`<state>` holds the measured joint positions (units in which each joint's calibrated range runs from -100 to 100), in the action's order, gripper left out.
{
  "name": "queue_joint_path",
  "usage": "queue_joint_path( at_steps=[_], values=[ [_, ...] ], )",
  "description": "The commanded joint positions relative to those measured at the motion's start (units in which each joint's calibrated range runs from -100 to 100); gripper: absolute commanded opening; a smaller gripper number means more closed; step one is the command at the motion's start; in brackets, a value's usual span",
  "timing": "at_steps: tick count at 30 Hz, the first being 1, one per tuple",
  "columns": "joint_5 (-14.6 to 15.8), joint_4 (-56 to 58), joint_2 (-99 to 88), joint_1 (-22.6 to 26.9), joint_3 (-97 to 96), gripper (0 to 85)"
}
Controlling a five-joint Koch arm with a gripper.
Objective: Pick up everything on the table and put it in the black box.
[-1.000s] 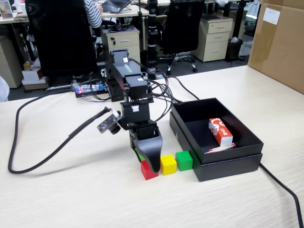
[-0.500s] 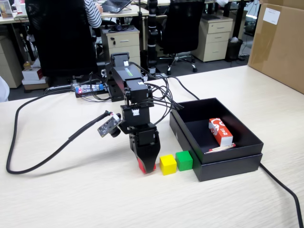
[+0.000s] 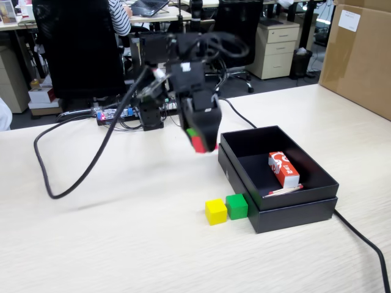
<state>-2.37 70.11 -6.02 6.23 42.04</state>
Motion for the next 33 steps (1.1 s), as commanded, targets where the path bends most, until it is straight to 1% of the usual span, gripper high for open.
queue_joint_path(
  at_steps=[1,2,3,5,6,8,10,13,20,23,25,26,28,29,30,32,33],
  values=[
    [1.4,0.2,-4.9,3.2,1.8,0.9],
    [1.5,0.2,-4.8,3.3,1.8,0.8],
    [2.6,0.2,-2.8,5.3,2.2,0.8],
    [3.7,0.2,0.9,6.6,3.3,0.8],
    [4.5,0.2,5.5,7.7,4.4,0.9],
    [5.3,0.2,10.9,8.4,5.6,0.9],
    [5.8,0.2,15.3,8.6,6.6,0.9],
    [6.6,0.2,30.1,8.8,12.5,0.9],
    [7.2,0.2,34.6,8.8,13.3,1.3],
    [7.2,0.3,35.6,8.8,12.9,11.8],
    [7.1,0.3,36.0,8.7,13.0,12.8],
    [7.1,0.3,36.3,8.7,12.9,16.4],
    [7.1,0.3,36.1,8.8,12.9,27.9],
    [7.0,0.3,35.8,8.7,12.9,30.9],
    [6.9,0.3,34.4,8.7,12.9,36.6],
    [6.9,0.3,31.6,8.6,12.9,39.5],
    [6.9,0.3,25.4,8.3,13.6,39.5]
  ],
)
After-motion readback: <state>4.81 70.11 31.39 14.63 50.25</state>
